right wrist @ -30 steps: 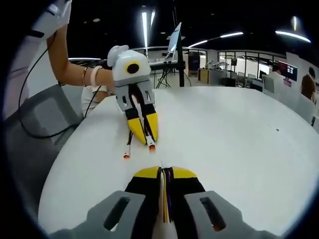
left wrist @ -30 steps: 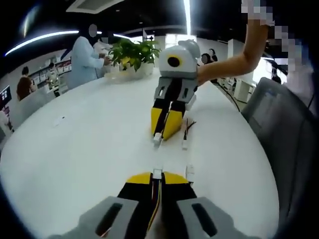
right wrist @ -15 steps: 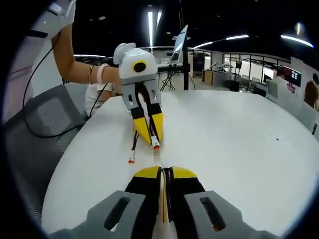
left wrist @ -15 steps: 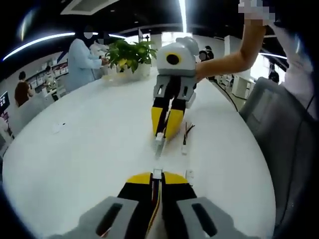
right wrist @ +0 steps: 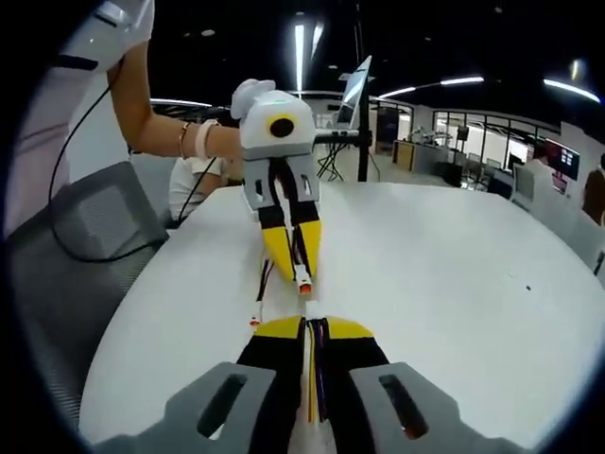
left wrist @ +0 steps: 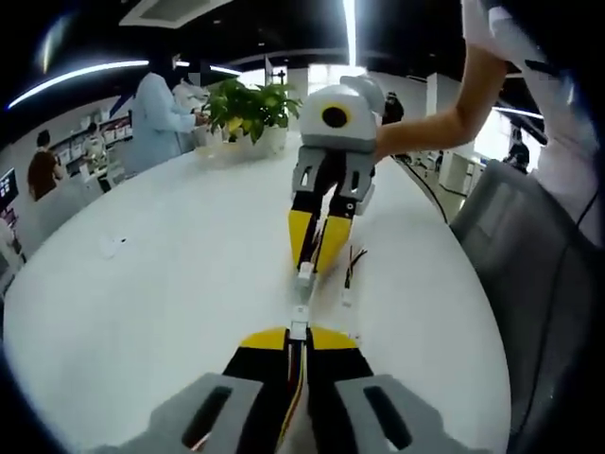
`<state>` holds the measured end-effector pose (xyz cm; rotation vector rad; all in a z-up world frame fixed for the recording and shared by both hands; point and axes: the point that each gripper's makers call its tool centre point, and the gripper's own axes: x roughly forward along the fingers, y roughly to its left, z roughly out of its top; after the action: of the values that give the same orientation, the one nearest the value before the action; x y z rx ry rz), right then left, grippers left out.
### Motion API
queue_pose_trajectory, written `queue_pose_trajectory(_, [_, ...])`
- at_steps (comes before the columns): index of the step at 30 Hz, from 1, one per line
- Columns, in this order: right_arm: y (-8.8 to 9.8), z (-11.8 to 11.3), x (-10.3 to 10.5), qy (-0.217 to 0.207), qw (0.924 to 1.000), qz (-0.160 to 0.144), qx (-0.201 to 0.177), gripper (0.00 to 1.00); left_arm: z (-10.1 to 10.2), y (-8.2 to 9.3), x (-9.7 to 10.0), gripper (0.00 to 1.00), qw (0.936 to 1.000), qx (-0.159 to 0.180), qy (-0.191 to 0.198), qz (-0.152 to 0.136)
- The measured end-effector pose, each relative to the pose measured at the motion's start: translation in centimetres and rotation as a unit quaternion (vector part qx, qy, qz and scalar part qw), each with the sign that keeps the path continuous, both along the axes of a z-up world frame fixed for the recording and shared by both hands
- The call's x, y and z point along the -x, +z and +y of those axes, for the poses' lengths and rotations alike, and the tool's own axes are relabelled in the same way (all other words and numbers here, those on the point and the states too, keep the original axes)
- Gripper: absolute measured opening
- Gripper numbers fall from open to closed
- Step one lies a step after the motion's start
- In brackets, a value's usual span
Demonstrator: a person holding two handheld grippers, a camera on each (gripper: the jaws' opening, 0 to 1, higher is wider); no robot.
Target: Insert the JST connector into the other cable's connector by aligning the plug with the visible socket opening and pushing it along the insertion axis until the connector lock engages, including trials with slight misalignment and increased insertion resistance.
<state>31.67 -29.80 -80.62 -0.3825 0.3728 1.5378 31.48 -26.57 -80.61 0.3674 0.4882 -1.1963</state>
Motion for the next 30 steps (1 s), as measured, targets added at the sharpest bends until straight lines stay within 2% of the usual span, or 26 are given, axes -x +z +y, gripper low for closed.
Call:
queue_pose_trajectory(12, [1.1,0.7,0.4,0.008,0.9999,-0.004,-0.011,0.03,-0.6,1.2,0.0,0.00,0.9999,0.001,-0.013,-0.010])
queue_pose_trajectory(30, [0.9,0.8,0.3,0.011,0.9999,-0.003,-0.007,0.03,-1.0,1.3,-0.4,0.00,0.9997,0.002,-0.019,-0.013])
